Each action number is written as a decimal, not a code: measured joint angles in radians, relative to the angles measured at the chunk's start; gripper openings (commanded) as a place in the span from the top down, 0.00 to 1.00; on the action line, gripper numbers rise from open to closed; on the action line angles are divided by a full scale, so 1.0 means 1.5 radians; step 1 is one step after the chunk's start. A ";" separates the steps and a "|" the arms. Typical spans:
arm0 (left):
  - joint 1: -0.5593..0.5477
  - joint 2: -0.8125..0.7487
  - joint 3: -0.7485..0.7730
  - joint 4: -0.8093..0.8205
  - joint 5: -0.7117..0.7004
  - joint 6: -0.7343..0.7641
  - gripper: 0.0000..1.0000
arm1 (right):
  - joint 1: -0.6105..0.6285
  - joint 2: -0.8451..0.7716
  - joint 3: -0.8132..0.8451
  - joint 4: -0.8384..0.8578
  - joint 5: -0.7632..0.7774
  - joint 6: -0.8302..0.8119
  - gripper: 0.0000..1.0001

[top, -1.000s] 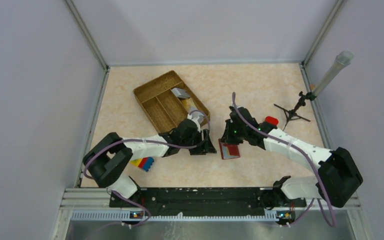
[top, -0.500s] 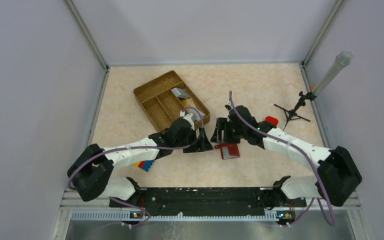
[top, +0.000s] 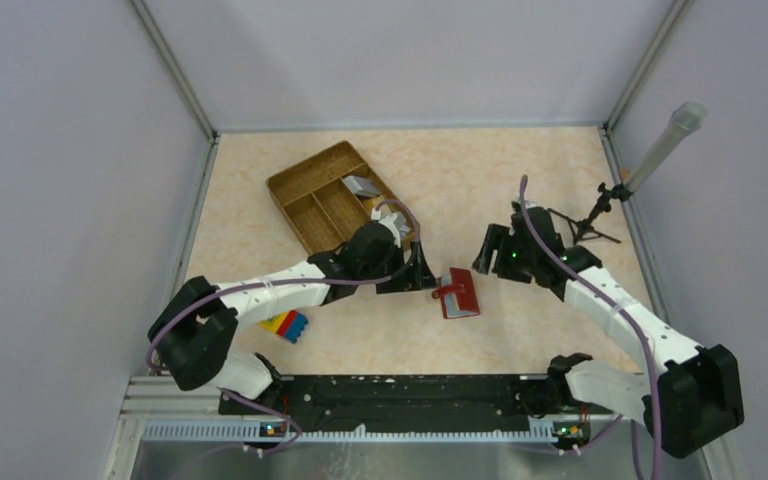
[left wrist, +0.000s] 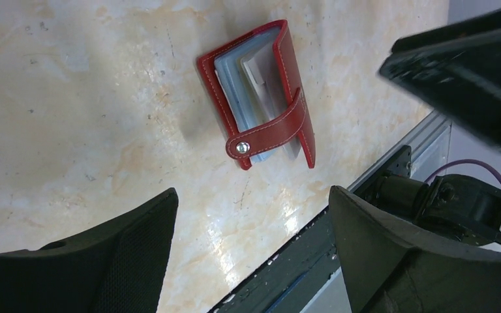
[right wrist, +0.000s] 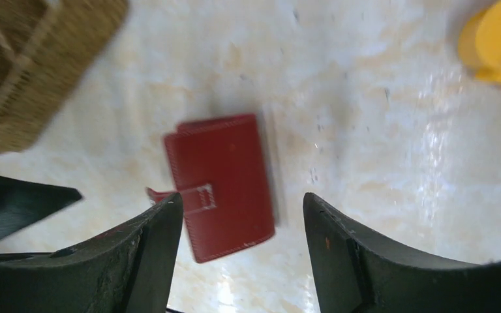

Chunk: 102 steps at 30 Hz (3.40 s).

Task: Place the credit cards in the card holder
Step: Close the card holder at the center of the board.

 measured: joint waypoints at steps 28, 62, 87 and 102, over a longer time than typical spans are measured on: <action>-0.022 0.252 0.131 0.007 0.032 0.052 0.43 | 0.000 0.131 -0.186 0.207 -0.192 0.011 0.51; -0.030 0.275 0.135 0.036 0.029 0.056 0.89 | -0.040 0.079 -0.371 0.490 -0.298 0.155 0.87; 0.047 0.040 0.263 -0.137 -0.110 0.027 0.22 | 0.231 0.051 -0.023 0.267 0.144 -0.091 1.00; 0.068 0.023 0.132 -0.048 -0.090 -0.065 0.13 | 0.391 0.173 0.051 0.201 0.389 -0.110 1.00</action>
